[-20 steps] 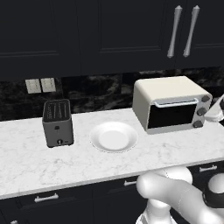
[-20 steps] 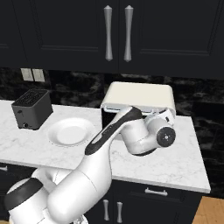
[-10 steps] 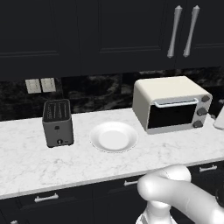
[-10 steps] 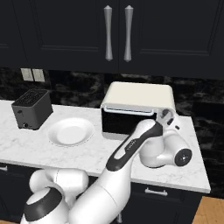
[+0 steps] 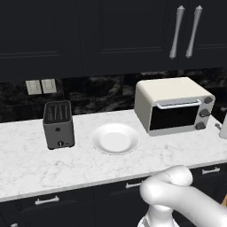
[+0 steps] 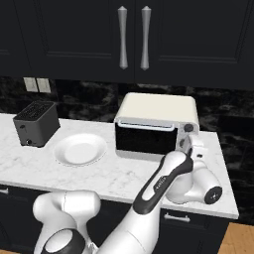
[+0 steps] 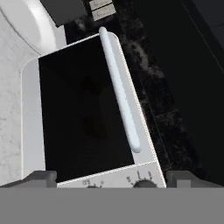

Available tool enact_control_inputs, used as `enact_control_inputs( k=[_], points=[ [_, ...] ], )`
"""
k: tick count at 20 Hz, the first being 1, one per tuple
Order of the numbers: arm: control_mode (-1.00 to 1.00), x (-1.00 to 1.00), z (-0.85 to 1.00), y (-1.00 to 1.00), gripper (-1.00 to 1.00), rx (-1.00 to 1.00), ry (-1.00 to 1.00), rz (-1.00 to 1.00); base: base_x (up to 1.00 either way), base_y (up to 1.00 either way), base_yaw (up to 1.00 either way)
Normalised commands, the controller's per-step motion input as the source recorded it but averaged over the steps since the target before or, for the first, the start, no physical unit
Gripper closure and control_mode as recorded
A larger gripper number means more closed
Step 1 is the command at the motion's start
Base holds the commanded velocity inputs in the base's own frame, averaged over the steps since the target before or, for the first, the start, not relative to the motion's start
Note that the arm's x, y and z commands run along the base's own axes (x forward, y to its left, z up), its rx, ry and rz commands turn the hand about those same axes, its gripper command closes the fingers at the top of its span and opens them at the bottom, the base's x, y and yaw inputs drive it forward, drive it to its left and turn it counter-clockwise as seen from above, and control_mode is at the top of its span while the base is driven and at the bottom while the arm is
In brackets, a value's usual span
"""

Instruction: Pick up the kebab skewer and baguette bread, and place them inside the toaster oven. Close the toaster oven door and start by setting the timer.

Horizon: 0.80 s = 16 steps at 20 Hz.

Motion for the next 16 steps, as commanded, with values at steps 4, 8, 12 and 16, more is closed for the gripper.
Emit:
enact_control_inputs(
  k=[4, 8, 12, 16],
  points=[
    [-1.0, 0.0, -0.01, 0.0, -1.0, -0.24, -0.16, 0.03, 0.0, 0.0, 0.0],
    [-1.0, 0.14, 0.0, 0.0, -1.0, -0.12, -0.06, 0.0, 0.0, 0.0, 0.0],
    [-1.0, 0.19, 0.0, 0.05, -1.0, -0.04, 0.0, -0.05, 0.0, 0.0, 0.0],
    [-1.0, 0.35, -0.06, 0.09, -1.0, -0.02, 0.0, -0.07, 0.0, 0.0, 0.0]
  ],
)
